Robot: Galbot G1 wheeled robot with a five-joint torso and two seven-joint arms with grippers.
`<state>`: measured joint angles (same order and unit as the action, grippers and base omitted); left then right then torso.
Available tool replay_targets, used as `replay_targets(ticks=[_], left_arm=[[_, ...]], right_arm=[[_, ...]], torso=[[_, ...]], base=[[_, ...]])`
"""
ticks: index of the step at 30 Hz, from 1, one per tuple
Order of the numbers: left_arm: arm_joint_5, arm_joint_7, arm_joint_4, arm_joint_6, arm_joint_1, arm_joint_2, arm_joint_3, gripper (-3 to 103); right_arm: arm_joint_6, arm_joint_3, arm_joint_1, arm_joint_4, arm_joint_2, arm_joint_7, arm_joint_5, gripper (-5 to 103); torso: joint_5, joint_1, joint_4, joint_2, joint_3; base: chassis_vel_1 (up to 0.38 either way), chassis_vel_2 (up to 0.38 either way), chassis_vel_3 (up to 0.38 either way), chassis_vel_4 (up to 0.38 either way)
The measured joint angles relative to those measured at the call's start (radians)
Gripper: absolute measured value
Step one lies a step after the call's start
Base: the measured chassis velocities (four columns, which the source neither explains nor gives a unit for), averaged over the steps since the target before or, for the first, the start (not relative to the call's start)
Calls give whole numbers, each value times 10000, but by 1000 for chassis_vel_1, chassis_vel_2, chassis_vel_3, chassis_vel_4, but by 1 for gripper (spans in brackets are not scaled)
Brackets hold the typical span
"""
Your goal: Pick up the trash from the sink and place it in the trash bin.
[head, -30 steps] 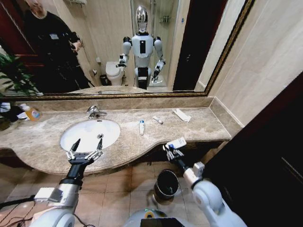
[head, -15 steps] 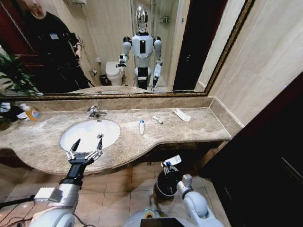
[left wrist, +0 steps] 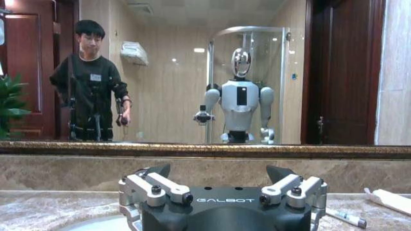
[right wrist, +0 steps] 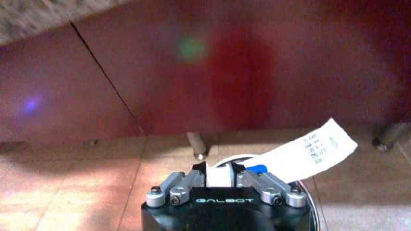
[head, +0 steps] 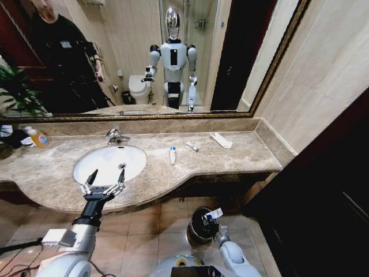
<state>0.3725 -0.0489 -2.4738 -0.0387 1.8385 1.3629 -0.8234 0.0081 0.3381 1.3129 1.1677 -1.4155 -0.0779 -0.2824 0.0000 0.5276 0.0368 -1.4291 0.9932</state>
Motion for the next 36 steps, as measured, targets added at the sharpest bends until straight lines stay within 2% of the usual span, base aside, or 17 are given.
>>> replay_targets(ticks=[8, 10, 12, 13, 16, 18, 21, 22, 24, 25, 27, 29, 30, 31, 36], left_arm=[[0, 0, 0, 0, 0, -1, 0, 100], [0, 0, -1, 0, 0, 0, 0, 100], [0, 0, 0, 1, 0, -1, 0, 100], [0, 0, 0, 1, 0, -1, 0, 100], [0, 0, 0, 0, 0, 0, 0, 100], [0, 0, 0, 0, 0, 0, 0, 100], [0, 0, 0, 0, 0, 0, 0, 100], [0, 0, 0, 0, 0, 0, 0, 100], [0, 0, 0, 0, 0, 0, 0, 100], [0, 0, 0, 0, 0, 0, 0, 100], [0, 0, 0, 0, 0, 0, 0, 100], [0, 0, 0, 0, 0, 0, 0, 100], [0, 0, 0, 0, 0, 0, 0, 100], [0, 0, 0, 0, 0, -1, 0, 100], [0, 0, -1, 0, 0, 0, 0, 100]], right_arm=[[335, -88, -284, -679, -251, 16, 0, 21], [335, -104, -291, -676, -263, 34, -1, 18], [416, -161, -303, -663, -292, 145, 43, 27], [416, -161, -303, -663, -292, 145, 43, 27], [513, -177, -315, -587, -372, 292, 186, 43], [514, -177, -303, -543, -387, 310, 199, 43], [508, -179, -236, -317, -406, 346, 321, 59], [508, -179, -236, -317, -406, 346, 321, 59], [476, -181, -190, -126, -400, 364, 369, 71], [476, -181, -190, -126, -400, 364, 369, 71], [341, -179, -99, 152, -390, 383, 375, 82], [310, -178, -70, 221, -385, 389, 375, 82], [236, -175, 4, 404, -363, 410, 375, 92], [165, -174, 83, 565, -339, 436, 369, 96], [-23, -155, 428, 1235, -221, 654, 227, 100]], torso=[[0, 0, 0, 0, 0], [0, 0, 0, 0, 0], [0, 0, 0, 0, 0], [0, 0, 0, 0, 0], [-1, 0, 0, 0, 0], [0, 0, 0, 0, 0], [-1, -1, 0, 0, -1], [-1, -1, 0, 0, -1], [0, 0, 0, 0, -1], [0, 0, 0, 0, -1], [0, 0, 0, 0, -1], [0, 0, 0, 0, -1], [-1, 0, 0, 0, -1], [0, 0, 1, 0, -1], [1, 0, 1, 0, -1]], base=[[0, 0, 0, 0], [0, 0, 0, 0], [0, 0, 0, 0], [0, 0, 0, 0], [0, 0, 0, 0], [0, 0, 0, 0], [0, 0, 0, 0], [0, 0, 0, 0], [0, 0, 0, 0], [0, 0, 0, 0], [0, 0, 0, 0], [0, 0, 0, 0], [0, 0, 0, 0], [0, 0, 0, 0], [0, 0, 0, 0]])
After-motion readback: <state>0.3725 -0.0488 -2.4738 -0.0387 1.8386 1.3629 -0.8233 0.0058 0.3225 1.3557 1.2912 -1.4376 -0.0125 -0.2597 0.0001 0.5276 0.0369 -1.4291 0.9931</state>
